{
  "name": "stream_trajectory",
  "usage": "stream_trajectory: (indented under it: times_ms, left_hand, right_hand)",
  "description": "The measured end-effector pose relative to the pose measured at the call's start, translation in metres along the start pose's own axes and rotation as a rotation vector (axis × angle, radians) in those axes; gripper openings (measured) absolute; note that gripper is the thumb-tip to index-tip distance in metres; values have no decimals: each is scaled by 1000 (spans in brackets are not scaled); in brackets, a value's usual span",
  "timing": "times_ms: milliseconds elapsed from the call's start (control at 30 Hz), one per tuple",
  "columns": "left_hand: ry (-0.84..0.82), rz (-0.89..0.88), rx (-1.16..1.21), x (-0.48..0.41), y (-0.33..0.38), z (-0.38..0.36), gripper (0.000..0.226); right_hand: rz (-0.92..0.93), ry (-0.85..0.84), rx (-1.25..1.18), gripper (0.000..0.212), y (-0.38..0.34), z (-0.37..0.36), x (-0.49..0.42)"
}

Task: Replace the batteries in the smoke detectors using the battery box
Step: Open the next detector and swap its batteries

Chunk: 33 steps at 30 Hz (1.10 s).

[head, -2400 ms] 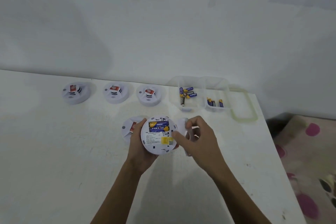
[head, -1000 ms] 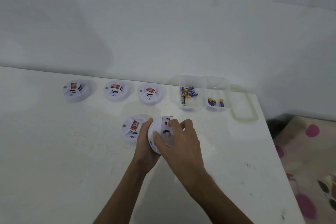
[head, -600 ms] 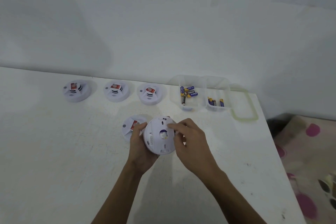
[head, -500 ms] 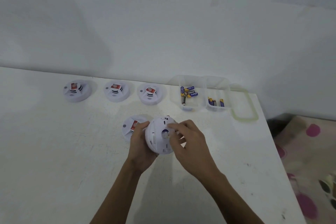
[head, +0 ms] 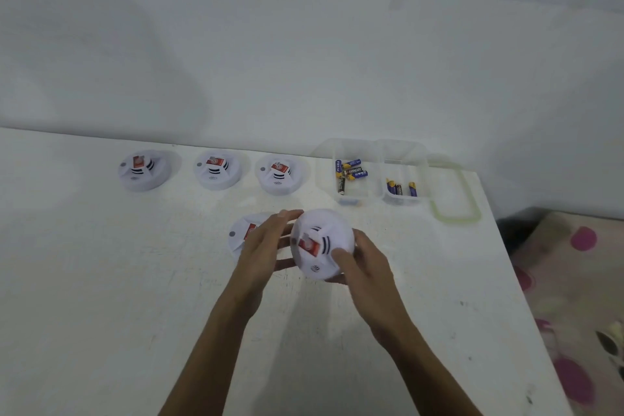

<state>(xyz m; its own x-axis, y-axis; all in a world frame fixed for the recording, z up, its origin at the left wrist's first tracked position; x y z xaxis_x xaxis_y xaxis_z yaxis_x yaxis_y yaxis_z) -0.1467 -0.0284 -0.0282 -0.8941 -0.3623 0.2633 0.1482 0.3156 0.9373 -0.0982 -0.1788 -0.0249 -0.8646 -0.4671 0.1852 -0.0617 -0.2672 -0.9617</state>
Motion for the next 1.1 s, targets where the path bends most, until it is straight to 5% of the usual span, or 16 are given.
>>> stream_trajectory:
  times_ms: [333,700,1100]
  left_hand:
    - [-65,-109,-205,8,5,1,28]
    - [-70,-52,-127,20,4,19,39]
    - [-5,-25,-69,36,6,58,30]
  right_hand:
    - [-220,-10,-457,29,21,11,-3]
    - [-245,-39,-446,27,26,-3,-2]
    - [-53,-120,-180,34,-1,-29,13]
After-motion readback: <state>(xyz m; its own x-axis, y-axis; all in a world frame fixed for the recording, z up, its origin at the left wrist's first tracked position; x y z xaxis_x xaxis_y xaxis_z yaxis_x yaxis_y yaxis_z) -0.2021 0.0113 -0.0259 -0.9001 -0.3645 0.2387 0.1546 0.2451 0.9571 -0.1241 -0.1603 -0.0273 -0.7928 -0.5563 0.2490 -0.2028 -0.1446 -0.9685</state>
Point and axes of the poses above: each hand's wrist, its own x-axis away from the middle knuckle, its own z-axis out of the back of the hand, y = z × x, the point moved 5 cm from there along -x, towards the middle knuckle, and after that the axes turned 3 degrees about x, right-handed, at the moved point
